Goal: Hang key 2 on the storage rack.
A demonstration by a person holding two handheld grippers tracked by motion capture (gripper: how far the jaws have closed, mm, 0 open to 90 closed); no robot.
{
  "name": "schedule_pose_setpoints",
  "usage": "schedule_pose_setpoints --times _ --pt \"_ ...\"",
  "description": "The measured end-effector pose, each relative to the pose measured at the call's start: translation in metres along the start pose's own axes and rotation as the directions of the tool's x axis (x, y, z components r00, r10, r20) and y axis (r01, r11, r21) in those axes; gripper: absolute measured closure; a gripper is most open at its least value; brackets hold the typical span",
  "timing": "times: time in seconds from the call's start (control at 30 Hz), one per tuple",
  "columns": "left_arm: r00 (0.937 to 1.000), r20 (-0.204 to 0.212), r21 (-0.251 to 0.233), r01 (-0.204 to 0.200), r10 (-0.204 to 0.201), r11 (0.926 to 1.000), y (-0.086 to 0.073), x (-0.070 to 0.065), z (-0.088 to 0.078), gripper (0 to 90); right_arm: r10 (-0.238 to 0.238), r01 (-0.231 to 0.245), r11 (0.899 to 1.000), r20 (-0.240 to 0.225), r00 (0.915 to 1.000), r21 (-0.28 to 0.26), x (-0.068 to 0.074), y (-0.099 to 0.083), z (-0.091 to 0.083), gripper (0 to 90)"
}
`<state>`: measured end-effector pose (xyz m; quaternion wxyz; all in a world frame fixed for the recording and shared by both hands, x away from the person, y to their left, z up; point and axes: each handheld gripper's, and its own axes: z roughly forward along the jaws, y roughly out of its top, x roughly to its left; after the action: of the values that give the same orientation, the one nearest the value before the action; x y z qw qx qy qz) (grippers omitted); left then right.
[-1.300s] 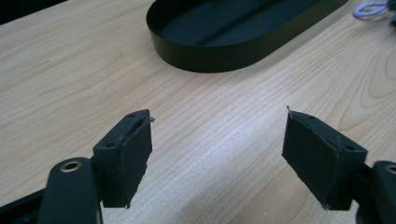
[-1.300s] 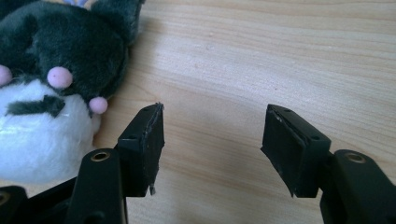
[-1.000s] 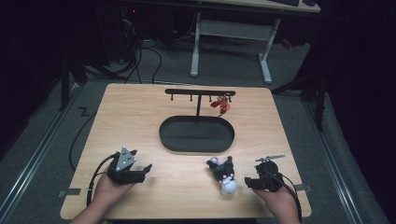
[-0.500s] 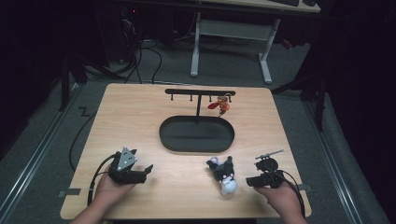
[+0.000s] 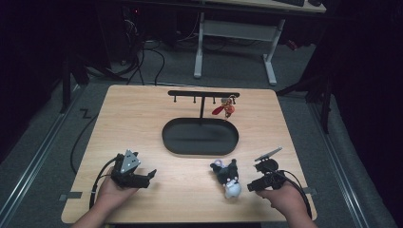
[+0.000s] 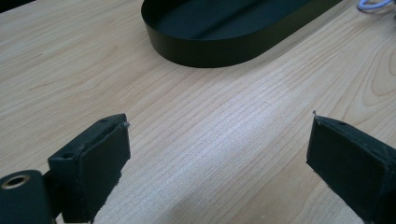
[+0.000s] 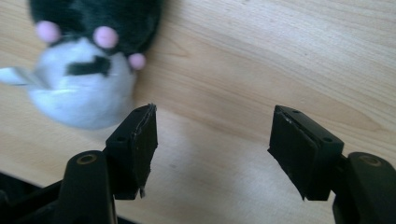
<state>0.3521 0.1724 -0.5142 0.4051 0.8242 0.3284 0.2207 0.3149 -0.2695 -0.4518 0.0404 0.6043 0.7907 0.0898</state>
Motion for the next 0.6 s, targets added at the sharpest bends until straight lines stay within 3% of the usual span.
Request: schedule_pose_setpoints --times 0.3,0.6 --pt "1.0 0.002 -0.006 -0.001 0.001 1.0 0.001 0.0 0.0 6.5 -0.015 0.015 1.0 -0.049 0.9987 -0.012 0.026 0.011 -0.023 21.2" --pt "0.9999 0.006 -0.001 -0.01 0.01 0.9999 0.001 0.0 0.0 6.5 -0.069 0.071 0.997 -0.068 0.9953 0.018 0.053 0.023 -0.008 17.4"
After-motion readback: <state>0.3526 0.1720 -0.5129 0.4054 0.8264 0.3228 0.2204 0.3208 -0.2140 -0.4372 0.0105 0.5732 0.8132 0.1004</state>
